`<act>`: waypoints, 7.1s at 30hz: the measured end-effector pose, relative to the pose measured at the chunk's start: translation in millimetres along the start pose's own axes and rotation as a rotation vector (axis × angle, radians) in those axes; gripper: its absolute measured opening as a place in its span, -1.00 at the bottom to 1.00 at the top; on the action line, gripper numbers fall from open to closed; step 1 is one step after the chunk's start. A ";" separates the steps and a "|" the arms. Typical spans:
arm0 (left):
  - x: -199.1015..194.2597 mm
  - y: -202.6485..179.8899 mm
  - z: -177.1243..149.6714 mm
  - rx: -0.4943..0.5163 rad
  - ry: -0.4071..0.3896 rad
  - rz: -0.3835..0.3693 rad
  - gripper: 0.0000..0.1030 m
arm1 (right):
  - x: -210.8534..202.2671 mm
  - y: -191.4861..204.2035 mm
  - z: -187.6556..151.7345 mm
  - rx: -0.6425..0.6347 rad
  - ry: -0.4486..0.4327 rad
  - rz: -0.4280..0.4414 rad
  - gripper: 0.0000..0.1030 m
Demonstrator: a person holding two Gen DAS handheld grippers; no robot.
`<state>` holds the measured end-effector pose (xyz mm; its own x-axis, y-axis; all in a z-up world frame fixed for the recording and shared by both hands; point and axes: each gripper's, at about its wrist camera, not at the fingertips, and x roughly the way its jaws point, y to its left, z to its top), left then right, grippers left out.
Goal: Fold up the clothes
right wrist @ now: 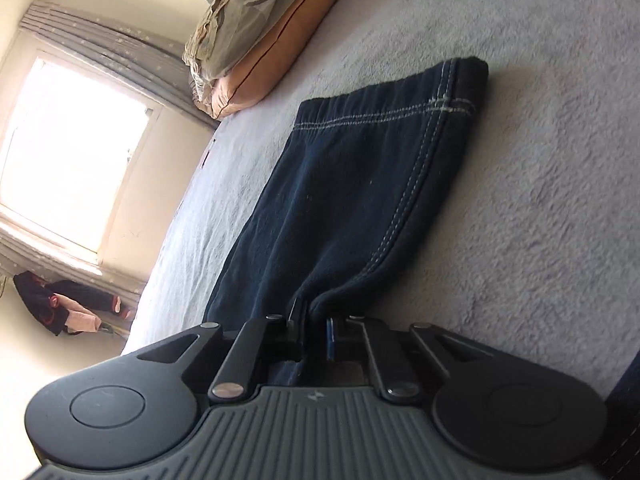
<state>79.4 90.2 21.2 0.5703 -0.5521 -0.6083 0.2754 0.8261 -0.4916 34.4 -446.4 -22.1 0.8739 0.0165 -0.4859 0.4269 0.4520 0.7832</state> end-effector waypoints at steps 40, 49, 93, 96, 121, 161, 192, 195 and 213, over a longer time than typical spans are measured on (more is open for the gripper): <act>-100.0 60.9 15.6 -0.142 -0.176 0.418 0.99 | -34.4 128.8 -68.9 -1.287 0.154 -0.138 0.16; -79.2 79.6 -3.0 -0.041 0.031 0.560 0.99 | -64.8 132.6 -123.9 -1.438 0.322 -0.048 0.20; -130.9 86.3 -57.3 -0.465 -0.080 0.297 -0.20 | -259.2 30.7 -49.9 -0.914 -0.042 -0.237 0.37; -130.2 86.0 -56.1 -0.460 -0.079 0.317 -0.33 | -240.5 25.2 -42.2 -1.006 0.183 -0.331 0.37; -141.5 76.0 -46.2 -0.472 -0.154 0.313 -0.56 | -126.1 -30.7 -6.4 -1.551 0.301 -0.413 -0.61; -28.7 89.0 101.7 -0.538 -0.225 0.383 -0.57 | 76.3 130.6 75.9 -1.366 -0.174 -0.505 -0.65; -85.8 118.8 83.8 -0.655 -0.251 0.265 0.82 | 110.5 140.5 68.9 -1.100 -0.190 -0.515 -0.44; -97.3 116.7 70.7 -0.653 -0.259 0.239 0.83 | 86.0 171.7 31.2 -1.134 -0.255 -0.412 0.19; -137.3 166.4 42.3 -0.809 -0.388 0.173 0.93 | 77.7 394.4 -394.3 -1.393 0.468 0.273 0.22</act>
<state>79.7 308.2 49.3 0.8135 -0.2300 -0.5342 -0.3817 0.4819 -0.7887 179.0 84.8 96.0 0.6214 0.3938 -0.6773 -0.5273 0.8496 0.0101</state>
